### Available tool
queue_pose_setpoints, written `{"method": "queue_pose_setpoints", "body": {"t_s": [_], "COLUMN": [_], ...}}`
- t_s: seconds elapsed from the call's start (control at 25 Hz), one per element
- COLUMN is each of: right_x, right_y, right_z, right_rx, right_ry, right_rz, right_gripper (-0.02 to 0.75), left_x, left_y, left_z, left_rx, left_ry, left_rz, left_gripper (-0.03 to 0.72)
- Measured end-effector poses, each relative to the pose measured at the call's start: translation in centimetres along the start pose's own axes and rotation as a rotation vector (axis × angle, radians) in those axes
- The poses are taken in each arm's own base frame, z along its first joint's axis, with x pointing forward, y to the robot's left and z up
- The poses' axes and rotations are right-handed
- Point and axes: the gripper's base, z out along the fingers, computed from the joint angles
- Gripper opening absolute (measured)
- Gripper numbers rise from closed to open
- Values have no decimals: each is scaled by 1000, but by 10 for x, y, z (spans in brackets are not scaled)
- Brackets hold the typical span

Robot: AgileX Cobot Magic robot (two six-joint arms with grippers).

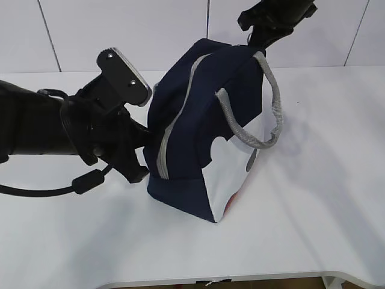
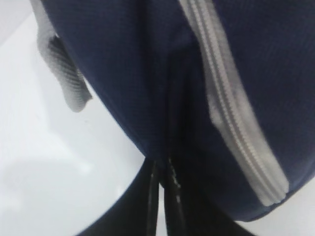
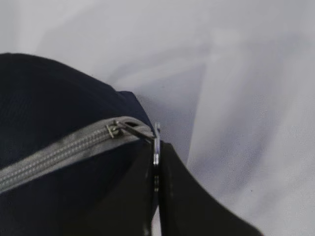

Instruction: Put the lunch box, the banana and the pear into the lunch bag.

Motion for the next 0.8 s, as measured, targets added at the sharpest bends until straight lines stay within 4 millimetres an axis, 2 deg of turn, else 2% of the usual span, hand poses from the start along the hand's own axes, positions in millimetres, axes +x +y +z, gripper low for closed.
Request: {"method": "queue_pose_setpoints", "body": {"t_s": [0.2, 0.48, 0.8], "right_x": [14, 43, 69], "right_y": [6, 23, 46], "right_z": [-9, -33, -58], "right_rx": [-12, -78, -184], "right_ry": [42, 82, 82], "right_rz": [11, -1, 27], "right_gripper": [18, 18, 18], "left_x": [-2, -1, -3], "left_y": [24, 74, 110], "left_z": [1, -2, 3], "left_rx": [-64, -47, -21], "left_ry": [-5, -92, -194], "left_rz": [36, -109, -267], "left_gripper": [-20, -20, -20]}}
